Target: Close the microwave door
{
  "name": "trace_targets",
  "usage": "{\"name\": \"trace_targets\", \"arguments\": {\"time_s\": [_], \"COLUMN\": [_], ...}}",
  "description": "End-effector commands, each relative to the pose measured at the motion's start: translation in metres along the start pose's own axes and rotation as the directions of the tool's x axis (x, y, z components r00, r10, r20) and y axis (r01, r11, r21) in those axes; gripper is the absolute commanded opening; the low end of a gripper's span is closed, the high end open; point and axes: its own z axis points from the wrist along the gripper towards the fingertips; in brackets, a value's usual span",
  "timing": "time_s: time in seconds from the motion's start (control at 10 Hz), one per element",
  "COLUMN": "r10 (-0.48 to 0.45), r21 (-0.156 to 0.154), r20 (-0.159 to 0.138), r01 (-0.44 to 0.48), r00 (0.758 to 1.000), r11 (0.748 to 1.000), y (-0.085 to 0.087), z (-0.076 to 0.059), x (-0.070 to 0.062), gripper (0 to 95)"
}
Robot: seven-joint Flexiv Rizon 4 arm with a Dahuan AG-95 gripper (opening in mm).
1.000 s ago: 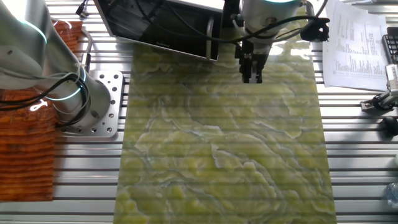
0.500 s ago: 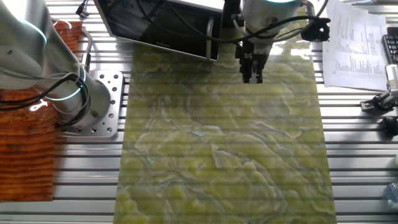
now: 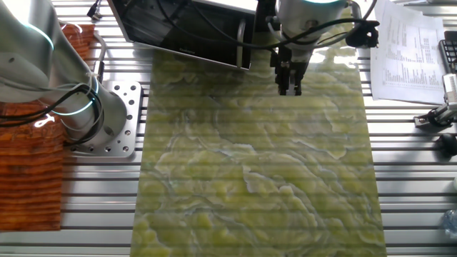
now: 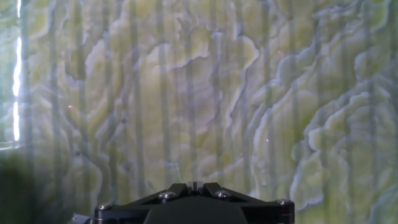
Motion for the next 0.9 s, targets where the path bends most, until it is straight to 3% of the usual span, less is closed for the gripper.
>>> {"name": "trace_targets", "arguments": {"time_s": [0.1, 0.7, 0.9], "r10": [-0.144, -0.116, -0.115], "r21": [0.05, 0.046, 0.021], "r20": [-0.044, -0.053, -0.069], "r01": [0.146, 0.118, 0.117], "r00": [0.989, 0.992, 0.991], "r11": [0.988, 0.992, 0.993], "y": [0.007, 0.007, 0.0064], "z": [-0.0078, -0.0078, -0.0067], "x": [0.0129, 0.0129, 0.0145], "gripper": [0.0, 0.0, 0.0]}}
